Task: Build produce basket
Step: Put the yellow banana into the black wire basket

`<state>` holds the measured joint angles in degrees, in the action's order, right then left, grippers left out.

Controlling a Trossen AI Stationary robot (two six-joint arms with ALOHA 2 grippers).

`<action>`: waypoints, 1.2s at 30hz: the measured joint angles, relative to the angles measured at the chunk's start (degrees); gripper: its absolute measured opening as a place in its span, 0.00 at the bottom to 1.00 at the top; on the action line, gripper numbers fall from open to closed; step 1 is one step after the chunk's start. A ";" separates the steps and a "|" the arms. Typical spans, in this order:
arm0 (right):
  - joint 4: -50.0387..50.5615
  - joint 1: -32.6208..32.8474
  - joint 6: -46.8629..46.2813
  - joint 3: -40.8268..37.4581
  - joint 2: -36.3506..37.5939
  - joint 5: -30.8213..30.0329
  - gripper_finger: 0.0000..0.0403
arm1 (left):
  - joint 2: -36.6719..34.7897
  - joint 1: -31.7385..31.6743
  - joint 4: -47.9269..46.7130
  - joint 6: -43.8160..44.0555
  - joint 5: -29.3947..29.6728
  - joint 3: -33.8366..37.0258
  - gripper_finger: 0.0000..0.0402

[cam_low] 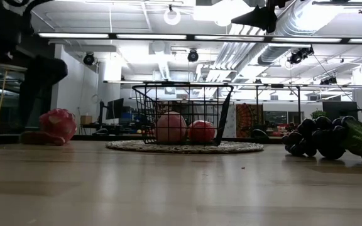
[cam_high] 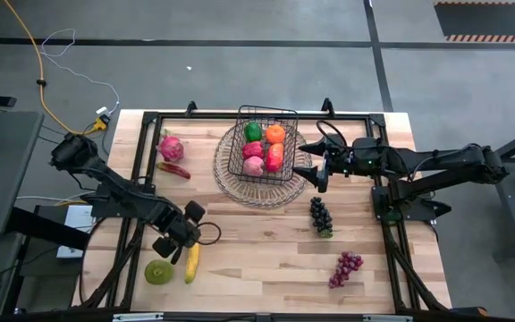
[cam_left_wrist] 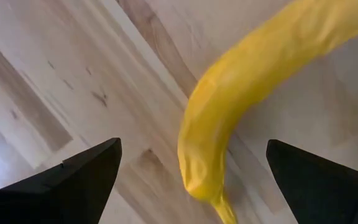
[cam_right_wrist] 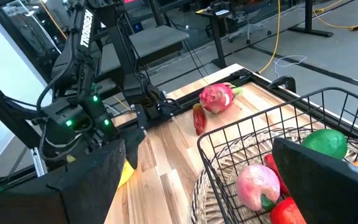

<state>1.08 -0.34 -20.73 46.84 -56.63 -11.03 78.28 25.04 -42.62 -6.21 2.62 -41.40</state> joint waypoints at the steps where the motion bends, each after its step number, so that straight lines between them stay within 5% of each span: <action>1: 0.02 -0.02 -0.02 0.01 -0.01 0.00 0.98 | -0.02 -0.02 0.76 -0.10 -0.27 0.45 0.97; 18: 0.46 -0.02 -0.35 0.01 -0.03 -0.98 0.98 | 0.94 -0.26 6.80 -1.52 0.39 6.03 0.94; 36: 0.44 0.00 -1.95 0.01 -0.05 -1.03 0.98 | 0.94 -0.26 8.53 -2.67 2.95 6.00 0.44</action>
<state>1.52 -0.34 -22.69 46.85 -56.69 -12.06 79.22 24.77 -34.10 -8.88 5.56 -35.40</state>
